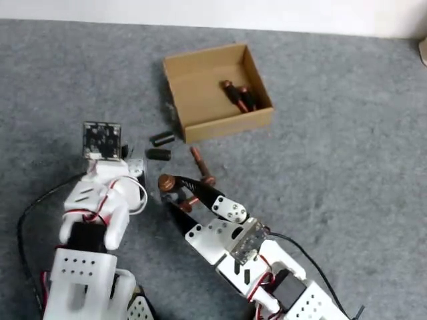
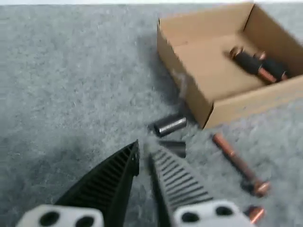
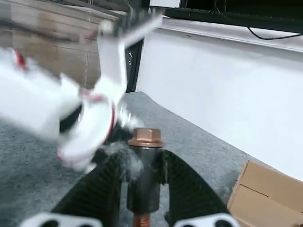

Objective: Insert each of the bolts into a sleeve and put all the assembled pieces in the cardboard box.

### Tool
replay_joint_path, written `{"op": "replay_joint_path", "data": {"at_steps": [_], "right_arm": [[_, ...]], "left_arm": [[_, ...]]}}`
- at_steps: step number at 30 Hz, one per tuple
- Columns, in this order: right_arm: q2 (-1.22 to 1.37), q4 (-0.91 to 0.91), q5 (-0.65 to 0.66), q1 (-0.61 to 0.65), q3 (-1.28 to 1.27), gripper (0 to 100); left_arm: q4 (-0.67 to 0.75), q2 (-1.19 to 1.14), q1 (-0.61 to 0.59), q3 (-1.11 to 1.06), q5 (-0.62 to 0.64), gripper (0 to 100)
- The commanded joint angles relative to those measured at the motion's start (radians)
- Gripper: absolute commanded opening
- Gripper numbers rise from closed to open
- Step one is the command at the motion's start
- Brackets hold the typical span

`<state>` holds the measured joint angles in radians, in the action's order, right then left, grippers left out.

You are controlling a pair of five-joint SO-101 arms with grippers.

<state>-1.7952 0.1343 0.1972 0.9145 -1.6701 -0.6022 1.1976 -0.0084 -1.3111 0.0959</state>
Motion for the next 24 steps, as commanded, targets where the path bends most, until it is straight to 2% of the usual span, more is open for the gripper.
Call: {"op": "replay_joint_path", "data": {"at_steps": [1,3,8,12,16,21,24], "right_arm": [[-0.005,-0.028,0.012,-0.021,-0.062,0.4],[-0.005,-0.028,0.012,-0.027,-0.064,0.4],[-0.004,-0.013,0.011,-0.150,-0.001,0.4],[0.107,0.133,0.015,-0.223,0.185,0.5],[0.414,0.139,0.015,-0.326,0.420,0.5],[0.921,0.142,0.015,-0.449,0.845,0.5],[1.190,0.245,0.015,-0.516,1.138,0.5]], "left_arm": [[0.181,-0.004,-0.018,-0.125,-0.063,1],[0.222,-0.004,-0.044,-0.136,-0.074,1],[0.227,-0.004,-0.104,-0.139,-0.075,1],[0.230,-0.004,-0.139,-0.139,-0.075,1],[0.275,-0.005,-0.143,-0.163,-0.075,1],[0.276,-0.005,-0.143,-0.166,-0.075,1],[0.276,-0.005,-0.143,-0.168,-0.075,1]]}}
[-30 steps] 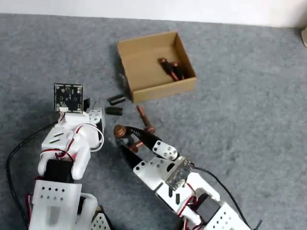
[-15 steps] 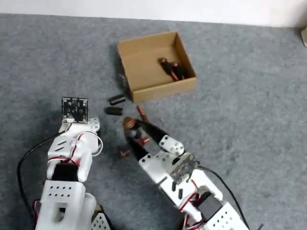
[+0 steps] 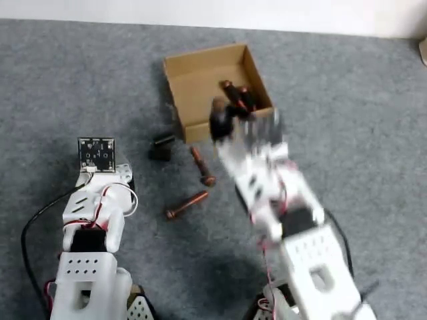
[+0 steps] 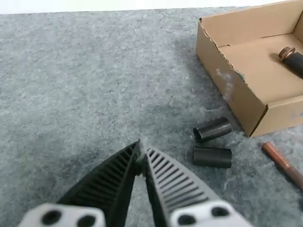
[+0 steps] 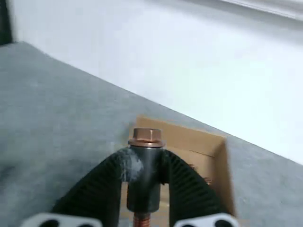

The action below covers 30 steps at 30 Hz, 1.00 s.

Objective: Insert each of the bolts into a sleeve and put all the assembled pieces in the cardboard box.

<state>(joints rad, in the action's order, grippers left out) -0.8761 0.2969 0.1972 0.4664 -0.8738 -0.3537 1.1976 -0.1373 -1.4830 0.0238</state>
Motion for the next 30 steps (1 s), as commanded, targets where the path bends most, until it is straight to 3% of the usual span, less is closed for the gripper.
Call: {"op": "replay_joint_path", "data": {"at_steps": [1,7,12,27,30], "right_arm": [[0.352,0.145,0.015,-0.088,0.446,0.5],[0.750,0.440,0.014,-0.166,0.978,0.5],[1.012,0.483,0.014,-0.211,1.247,0.5],[1.550,0.484,0.014,-0.228,1.598,0.7],[1.581,0.486,0.014,-0.228,1.630,6.4]], "left_arm": [[0.028,-0.005,-0.015,0.004,-0.003,1],[0.028,-0.004,-0.012,0.002,-0.003,1],[0.028,-0.004,-0.012,0.002,-0.003,1],[0.049,-0.004,-0.010,-0.001,-0.006,1],[0.049,-0.004,-0.010,-0.002,-0.008,1]]}}
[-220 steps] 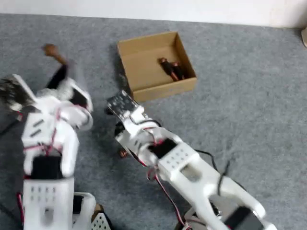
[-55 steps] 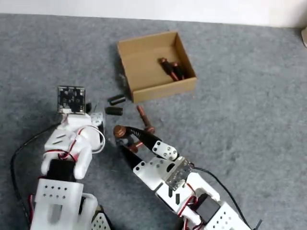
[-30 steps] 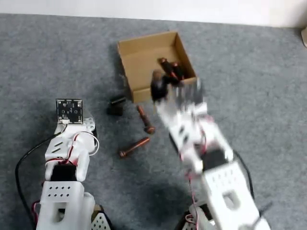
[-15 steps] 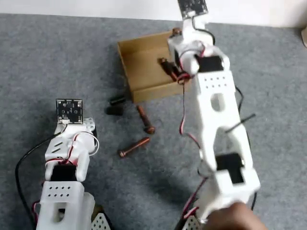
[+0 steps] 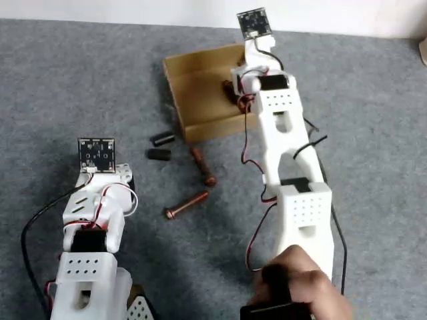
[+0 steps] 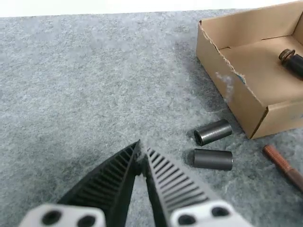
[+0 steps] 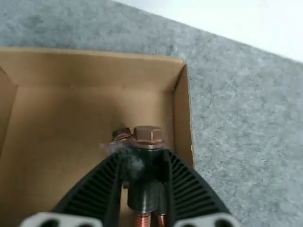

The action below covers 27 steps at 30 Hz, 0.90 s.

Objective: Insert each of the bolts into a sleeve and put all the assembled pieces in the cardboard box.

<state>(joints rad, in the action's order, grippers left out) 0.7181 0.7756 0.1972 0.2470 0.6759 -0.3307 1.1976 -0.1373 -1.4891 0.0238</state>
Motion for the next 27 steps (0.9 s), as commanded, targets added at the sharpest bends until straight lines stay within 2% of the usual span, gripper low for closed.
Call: {"op": "replay_joint_path", "data": {"at_steps": [1,5,7,10,17,24,27], "right_arm": [[-0.010,0.007,0.014,-0.010,0.085,10.8],[-0.010,0.024,0.014,-0.013,0.079,32.4],[-0.012,0.076,0.014,-0.013,0.084,38.0],[-0.021,0.173,0.014,-0.013,0.116,38.2],[-0.110,0.522,0.008,-0.030,0.343,38.2],[-0.225,0.921,0.008,0.036,0.707,38.2],[-0.265,0.990,0.008,0.079,0.868,38.2]], "left_arm": [[0.026,-0.004,-0.010,0.004,-0.008,1],[0.026,-0.004,-0.010,0.004,-0.008,1],[0.026,-0.004,-0.010,0.004,-0.008,1],[0.028,-0.004,-0.010,0.004,-0.008,1],[0.029,-0.004,-0.010,0.004,-0.008,1],[0.029,-0.004,-0.010,0.002,-0.008,1],[0.041,-0.004,-0.010,-0.010,-0.008,1]]}}
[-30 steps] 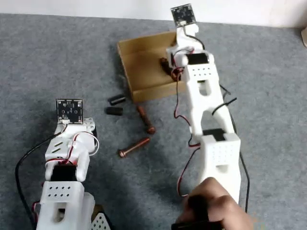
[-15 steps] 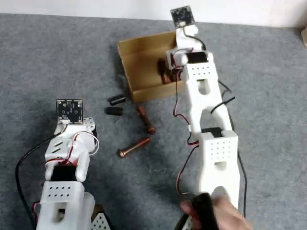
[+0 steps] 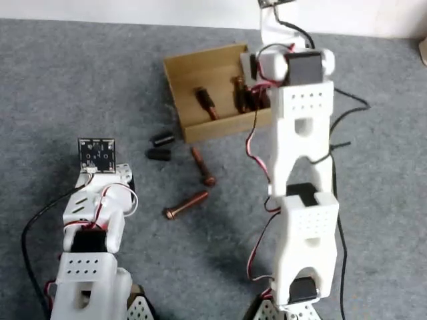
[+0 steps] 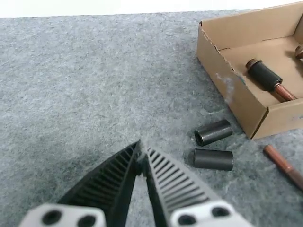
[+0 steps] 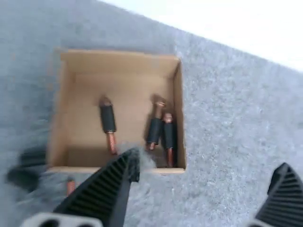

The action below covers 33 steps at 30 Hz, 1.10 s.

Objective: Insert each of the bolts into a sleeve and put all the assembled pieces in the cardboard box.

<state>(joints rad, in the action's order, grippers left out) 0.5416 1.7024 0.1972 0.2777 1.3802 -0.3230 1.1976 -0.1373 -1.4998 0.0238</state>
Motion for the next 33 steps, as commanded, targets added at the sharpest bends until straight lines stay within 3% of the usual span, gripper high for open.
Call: {"op": "replay_joint_path", "data": {"at_steps": [1,8,19,26,31,33], "right_arm": [[-0.107,0.065,0.008,0.054,0.202,38.2],[-0.348,0.065,-0.109,0.114,0.031,38.2],[-0.843,0.002,-0.104,0.338,-1.020,38.2],[-1.001,-0.472,-0.103,0.348,-1.687,38.2],[-1.007,-0.782,0.037,0.394,-2.025,38.2],[-1.007,-0.877,0.035,0.392,-2.118,38.2]], "left_arm": [[0.034,-0.004,-0.010,0.001,-0.008,1],[0.031,-0.004,-0.010,0.001,-0.008,1],[0.026,-0.018,0.013,0.016,-0.008,4],[0.028,-0.332,0.004,0.182,-0.008,4],[0.028,-0.501,-0.015,0.278,-0.003,4],[0.028,-0.533,-0.007,0.295,-0.003,4]]}}
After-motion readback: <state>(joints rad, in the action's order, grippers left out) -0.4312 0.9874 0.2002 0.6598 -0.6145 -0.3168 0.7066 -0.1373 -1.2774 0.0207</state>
